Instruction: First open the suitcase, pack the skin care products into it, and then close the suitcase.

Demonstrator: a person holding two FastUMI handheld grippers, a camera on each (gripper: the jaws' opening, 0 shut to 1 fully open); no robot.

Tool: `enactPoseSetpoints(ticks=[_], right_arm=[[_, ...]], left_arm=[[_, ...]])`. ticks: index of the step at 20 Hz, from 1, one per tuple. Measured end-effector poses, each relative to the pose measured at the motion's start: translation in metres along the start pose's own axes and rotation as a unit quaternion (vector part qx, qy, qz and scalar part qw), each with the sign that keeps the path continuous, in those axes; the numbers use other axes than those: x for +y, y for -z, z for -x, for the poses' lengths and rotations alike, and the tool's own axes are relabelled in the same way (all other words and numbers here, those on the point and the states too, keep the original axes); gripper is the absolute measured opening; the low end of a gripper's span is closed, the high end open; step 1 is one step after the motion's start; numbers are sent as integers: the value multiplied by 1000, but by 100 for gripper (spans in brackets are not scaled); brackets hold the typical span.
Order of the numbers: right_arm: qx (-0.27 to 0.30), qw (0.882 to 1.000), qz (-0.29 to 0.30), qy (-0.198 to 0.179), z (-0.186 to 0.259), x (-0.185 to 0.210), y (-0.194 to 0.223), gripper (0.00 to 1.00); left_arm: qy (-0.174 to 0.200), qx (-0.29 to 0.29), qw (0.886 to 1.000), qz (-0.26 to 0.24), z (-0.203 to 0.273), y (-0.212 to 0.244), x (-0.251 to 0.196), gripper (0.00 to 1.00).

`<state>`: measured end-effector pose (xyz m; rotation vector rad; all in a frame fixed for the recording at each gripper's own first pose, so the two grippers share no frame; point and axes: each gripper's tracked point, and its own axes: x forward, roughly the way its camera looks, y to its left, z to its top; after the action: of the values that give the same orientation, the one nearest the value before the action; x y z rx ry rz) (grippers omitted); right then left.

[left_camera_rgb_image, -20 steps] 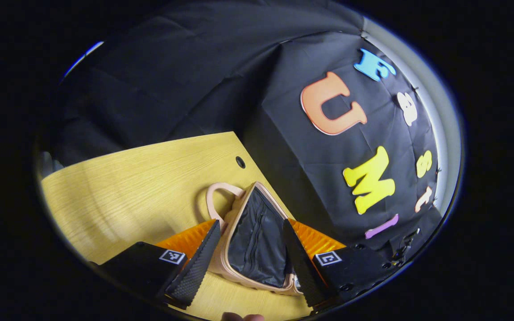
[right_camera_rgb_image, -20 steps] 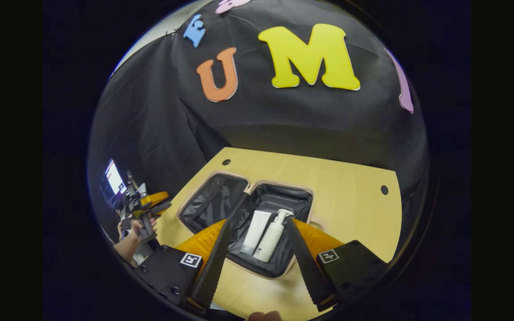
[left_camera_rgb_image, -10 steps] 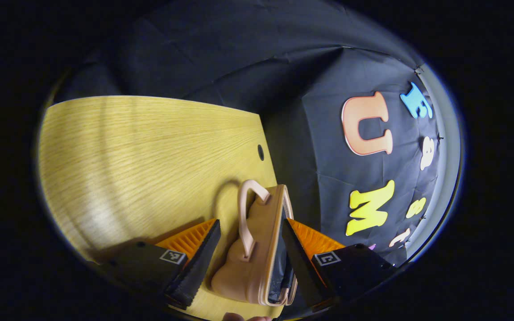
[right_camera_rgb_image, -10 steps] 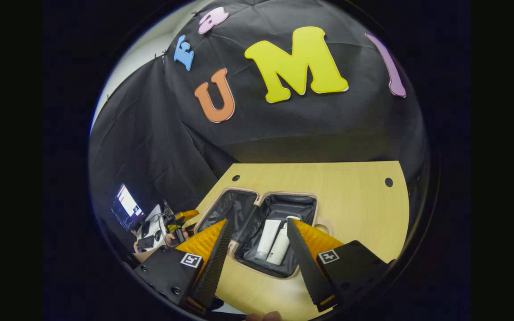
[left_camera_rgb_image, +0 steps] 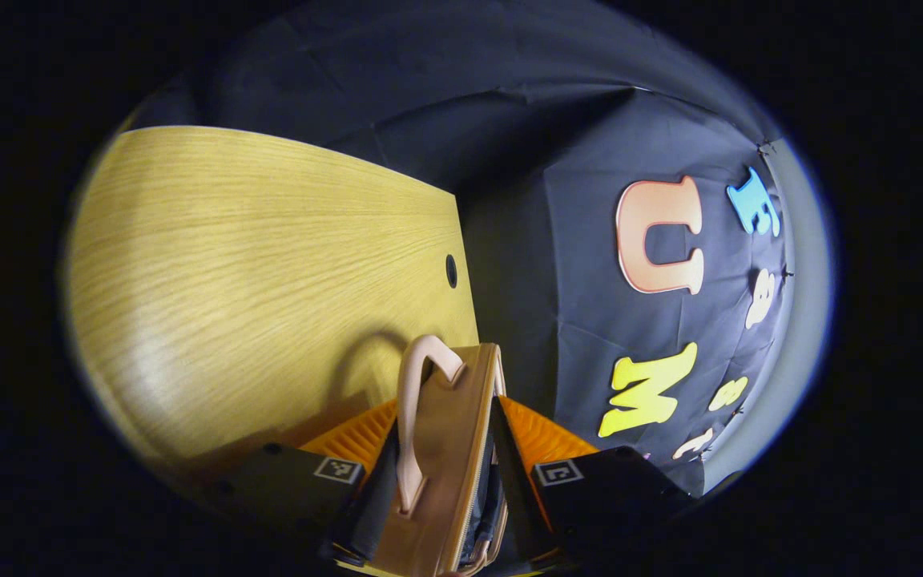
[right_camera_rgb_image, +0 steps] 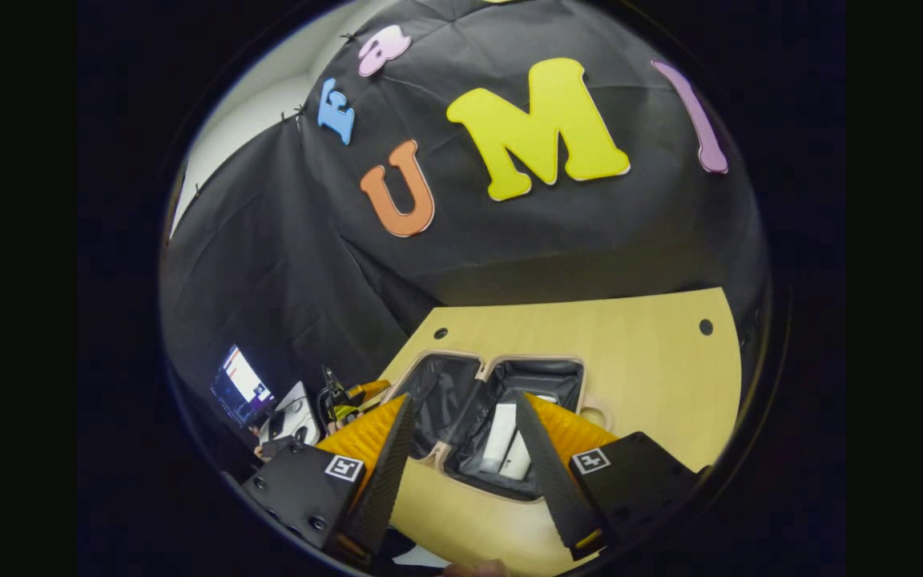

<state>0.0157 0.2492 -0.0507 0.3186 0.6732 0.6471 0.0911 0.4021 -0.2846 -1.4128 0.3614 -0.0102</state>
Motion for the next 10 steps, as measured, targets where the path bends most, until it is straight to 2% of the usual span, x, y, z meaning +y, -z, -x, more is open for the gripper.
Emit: enactPoseSetpoints(ticks=[1,2,3,4,5,6,10], right_arm=[[-6,1000,6,-1,4,1,-1,76],[-14,1000,15,0,8,2,-4,71],[-24,999,29,3,11,2,-7,76],[-39,998,50,10,16,1,-12,76],[-45,996,72,21,20,-1,-12,76],[-50,995,86,22,24,1,-12,76],[-80,992,95,22,40,1,-20,76]], left_arm=[[-3,-1,1000,4,-1,-2,1,59],[-9,-1,1000,4,-2,-1,2,49],[-24,-3,1000,-4,1,-1,6,22],[-36,-6,999,-13,1,-2,6,28],[-43,-5,999,-23,1,-3,-1,13],[-44,-5,999,-32,3,-3,-10,8],[-25,-18,995,-94,8,-4,-67,5]])
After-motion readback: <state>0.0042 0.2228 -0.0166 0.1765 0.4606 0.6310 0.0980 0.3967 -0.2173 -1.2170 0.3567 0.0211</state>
